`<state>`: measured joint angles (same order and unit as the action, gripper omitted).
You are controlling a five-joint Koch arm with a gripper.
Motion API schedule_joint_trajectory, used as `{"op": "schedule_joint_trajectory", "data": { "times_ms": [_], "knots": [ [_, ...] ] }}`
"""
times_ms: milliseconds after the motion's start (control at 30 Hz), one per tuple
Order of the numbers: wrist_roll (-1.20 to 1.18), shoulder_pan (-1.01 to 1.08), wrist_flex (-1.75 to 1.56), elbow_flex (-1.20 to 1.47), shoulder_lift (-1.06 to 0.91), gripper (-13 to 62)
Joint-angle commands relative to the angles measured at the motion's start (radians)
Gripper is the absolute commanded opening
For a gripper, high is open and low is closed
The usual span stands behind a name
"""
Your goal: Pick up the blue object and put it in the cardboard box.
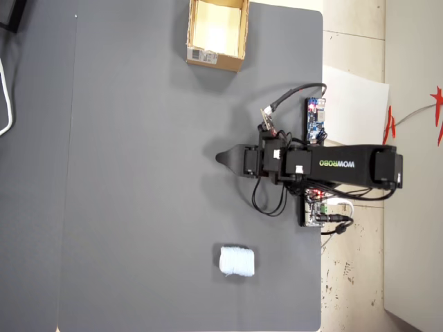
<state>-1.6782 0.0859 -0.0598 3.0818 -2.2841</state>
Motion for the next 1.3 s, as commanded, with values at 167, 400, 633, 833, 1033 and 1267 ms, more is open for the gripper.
{"op": "schedule_joint_trajectory", "data": {
  "times_ms": [167, 400, 633, 833, 1033, 1267],
  "knots": [
    [-0.249, -0.018, 0.086, 0.038, -0.086, 34.0],
    [-0.430, -0.094, 0.069, 0.038, -0.087, 34.0],
    [-0.598, -0.196, 0.072, 0.037, -0.086, 33.9],
    [-0.627, -0.327, 0.123, -0.006, -0.084, 33.9],
    [-0.624, -0.368, 0.330, -0.123, -0.081, 33.8],
    [-0.581, -0.546, 0.657, -0.364, -0.078, 33.7]
  ]
}}
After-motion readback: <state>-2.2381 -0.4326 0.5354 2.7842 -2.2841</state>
